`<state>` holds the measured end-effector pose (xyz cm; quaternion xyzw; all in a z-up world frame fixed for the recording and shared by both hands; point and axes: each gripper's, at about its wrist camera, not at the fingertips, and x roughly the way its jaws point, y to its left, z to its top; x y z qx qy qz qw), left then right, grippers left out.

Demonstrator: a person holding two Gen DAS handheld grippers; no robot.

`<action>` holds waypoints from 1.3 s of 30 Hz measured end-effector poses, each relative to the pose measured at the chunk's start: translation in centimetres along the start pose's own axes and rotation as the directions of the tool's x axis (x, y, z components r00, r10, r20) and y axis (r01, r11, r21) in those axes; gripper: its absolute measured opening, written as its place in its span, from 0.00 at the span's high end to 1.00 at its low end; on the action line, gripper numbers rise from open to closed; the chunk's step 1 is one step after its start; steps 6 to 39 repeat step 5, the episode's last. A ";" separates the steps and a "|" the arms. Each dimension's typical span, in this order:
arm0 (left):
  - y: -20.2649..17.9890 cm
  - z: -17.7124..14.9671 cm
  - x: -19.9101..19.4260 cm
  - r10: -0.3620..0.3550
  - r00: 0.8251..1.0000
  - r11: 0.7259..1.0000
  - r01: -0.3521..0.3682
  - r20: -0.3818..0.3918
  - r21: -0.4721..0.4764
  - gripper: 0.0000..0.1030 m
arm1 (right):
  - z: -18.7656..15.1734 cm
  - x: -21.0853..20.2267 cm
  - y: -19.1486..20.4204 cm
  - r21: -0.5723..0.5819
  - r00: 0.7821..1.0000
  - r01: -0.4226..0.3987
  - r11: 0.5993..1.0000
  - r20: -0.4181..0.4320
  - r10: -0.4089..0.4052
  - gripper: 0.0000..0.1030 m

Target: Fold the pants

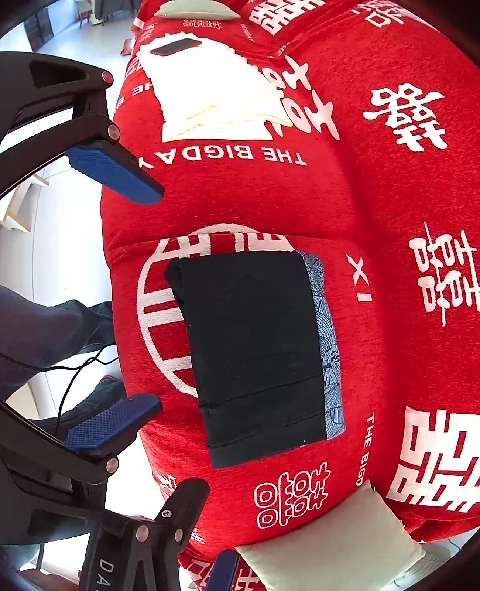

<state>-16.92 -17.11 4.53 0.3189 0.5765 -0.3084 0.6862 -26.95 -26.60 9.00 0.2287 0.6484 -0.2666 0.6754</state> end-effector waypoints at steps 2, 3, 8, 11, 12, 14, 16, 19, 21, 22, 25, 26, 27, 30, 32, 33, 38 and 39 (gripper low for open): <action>0.0 0.0 -0.3 -0.001 1.000 1.000 0.001 0.017 0.000 0.00 | 0.0 0.0 0.1 0.001 1.000 -0.001 1.000 -0.001 0.001 0.00; 0.0 0.1 -0.4 -0.002 1.000 1.000 0.002 0.021 0.001 0.00 | 0.0 0.0 0.1 0.001 1.000 -0.001 1.000 -0.001 0.001 0.00; 0.0 0.1 -0.4 -0.007 1.000 1.000 0.007 0.024 0.006 0.00 | 0.0 0.0 0.1 0.004 1.000 -0.002 1.000 0.000 0.002 0.00; 0.0 0.1 -0.4 -0.007 1.000 1.000 0.007 0.024 0.006 0.00 | 0.0 0.0 0.1 0.004 1.000 -0.002 1.000 0.000 0.002 0.00; 0.0 0.1 -0.4 -0.007 1.000 1.000 0.007 0.024 0.006 0.00 | 0.0 0.0 0.1 0.004 1.000 -0.002 1.000 0.000 0.002 0.00; 0.0 0.1 -0.4 -0.007 1.000 1.000 0.007 0.024 0.006 0.00 | 0.0 0.0 0.1 0.004 1.000 -0.002 1.000 0.000 0.002 0.00; 0.0 0.1 -0.4 -0.007 1.000 1.000 0.007 0.024 0.006 0.00 | 0.0 0.0 0.1 0.004 1.000 -0.002 1.000 0.000 0.002 0.00; 0.0 0.1 -0.4 -0.007 1.000 1.000 0.007 0.024 0.006 0.00 | 0.0 0.0 0.1 0.004 1.000 -0.002 1.000 0.000 0.002 0.00; 0.0 0.1 -0.4 -0.007 1.000 1.000 0.007 0.024 0.006 0.00 | 0.0 0.0 0.1 0.004 1.000 -0.002 1.000 0.000 0.002 0.00; 0.0 0.1 -0.4 -0.007 1.000 1.000 0.007 0.024 0.006 0.00 | 0.0 0.0 0.1 0.004 1.000 -0.002 1.000 0.000 0.002 0.00; 0.0 0.1 -0.4 -0.007 1.000 1.000 0.007 0.024 0.006 0.00 | 0.0 0.0 0.1 0.004 1.000 -0.002 1.000 0.000 0.002 0.00; 0.0 0.1 -0.4 -0.007 1.000 1.000 0.007 0.024 0.006 0.00 | 0.0 0.0 0.1 0.004 1.000 -0.002 1.000 0.000 0.002 0.00; 0.0 0.1 -0.4 -0.007 1.000 1.000 0.007 0.024 0.006 0.00 | 0.0 0.0 0.1 0.004 1.000 -0.002 1.000 0.000 0.002 0.00; 0.0 0.1 -0.4 -0.007 1.000 1.000 0.007 0.024 0.006 0.00 | 0.0 0.0 0.1 0.004 1.000 -0.002 1.000 0.000 0.002 0.00; 0.0 0.1 -0.4 -0.007 1.000 1.000 0.007 0.024 0.006 0.00 | 0.0 0.0 0.1 0.004 1.000 -0.002 1.000 0.000 0.002 0.00; 0.0 0.1 -0.4 -0.007 1.000 1.000 0.007 0.024 0.006 0.00 | 0.0 0.0 0.1 0.004 1.000 -0.002 1.000 0.000 0.002 0.00; 0.0 0.1 -0.4 -0.007 1.000 1.000 0.007 0.024 0.006 0.00 | 0.0 0.0 0.1 0.004 1.000 -0.002 1.000 0.000 0.002 0.00; 0.0 0.1 -0.4 -0.007 1.000 1.000 0.007 0.024 0.006 0.00 | 0.0 0.0 0.1 0.004 1.000 -0.002 1.000 0.000 0.002 0.00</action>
